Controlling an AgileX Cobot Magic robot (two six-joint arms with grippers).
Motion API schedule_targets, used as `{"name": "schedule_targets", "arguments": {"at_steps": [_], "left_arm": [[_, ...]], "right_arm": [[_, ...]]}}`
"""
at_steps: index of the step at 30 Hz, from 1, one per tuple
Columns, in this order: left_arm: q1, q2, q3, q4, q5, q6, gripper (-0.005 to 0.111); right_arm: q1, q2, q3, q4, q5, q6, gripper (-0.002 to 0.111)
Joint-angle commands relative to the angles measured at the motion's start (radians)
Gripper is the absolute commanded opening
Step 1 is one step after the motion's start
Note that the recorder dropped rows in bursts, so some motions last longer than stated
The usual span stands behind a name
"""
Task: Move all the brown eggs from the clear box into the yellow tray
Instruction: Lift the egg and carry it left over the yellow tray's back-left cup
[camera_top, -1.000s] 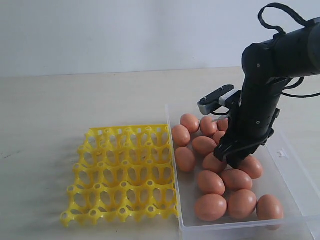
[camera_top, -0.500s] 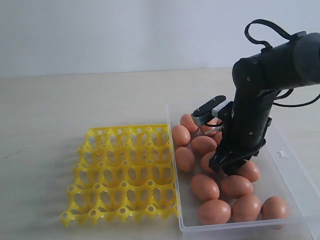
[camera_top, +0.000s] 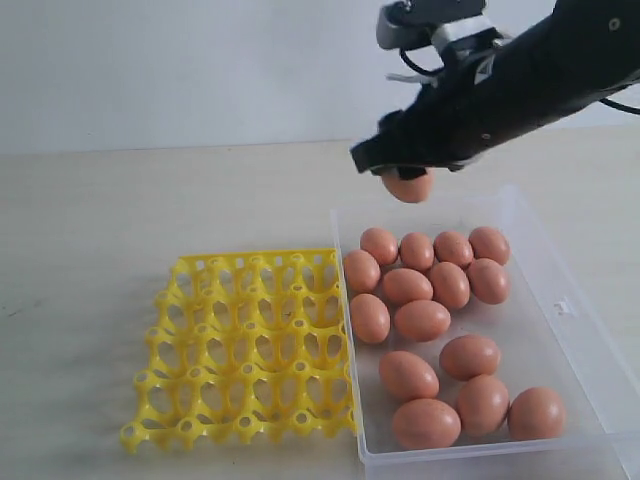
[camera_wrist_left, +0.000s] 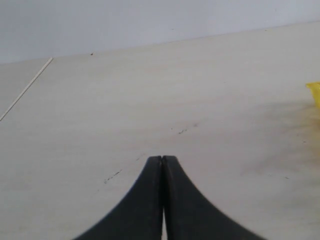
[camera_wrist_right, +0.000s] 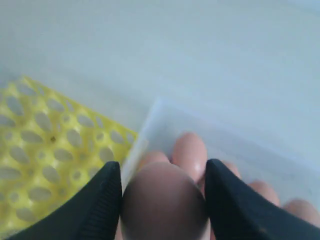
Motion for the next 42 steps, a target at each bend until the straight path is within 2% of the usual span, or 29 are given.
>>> {"name": "schedule_targets", "arguments": {"at_steps": [1,5,8,11,14,18,25,42], "left_arm": [[-0.005,0.001,-0.004,0.0,-0.009,-0.004,0.0],[-0.005,0.001,-0.004,0.0,-0.009,-0.004,0.0],[-0.005,0.001,-0.004,0.0,-0.009,-0.004,0.0],[-0.005,0.001,-0.004,0.0,-0.009,-0.004,0.0],[-0.005,0.001,-0.004,0.0,-0.009,-0.004,0.0],[-0.005,0.001,-0.004,0.0,-0.009,-0.004,0.0],[-0.005,0.001,-0.004,0.0,-0.009,-0.004,0.0],[-0.005,0.001,-0.004,0.0,-0.009,-0.002,0.0]], "right_arm": [[0.141,0.003,0.001,0.026,-0.288,-0.018,0.0],[0.269,0.101,0.001,0.028,-0.579,-0.014,0.0],[0.323,0.194,-0.001,0.024,-0.706,0.002,0.0],[0.363,0.308,-0.006,-0.079,-0.894,0.121,0.0],[0.363,0.422,-0.098,-0.156,-0.841,0.247,0.0],[0.361,0.507,-0.221,-0.169,-0.737,0.247,0.0],[0.361,0.58,-0.332,-0.156,-0.56,0.247,0.0],[0.327,0.64,-0.339,-0.147,-0.567,0.254,0.0]]}}
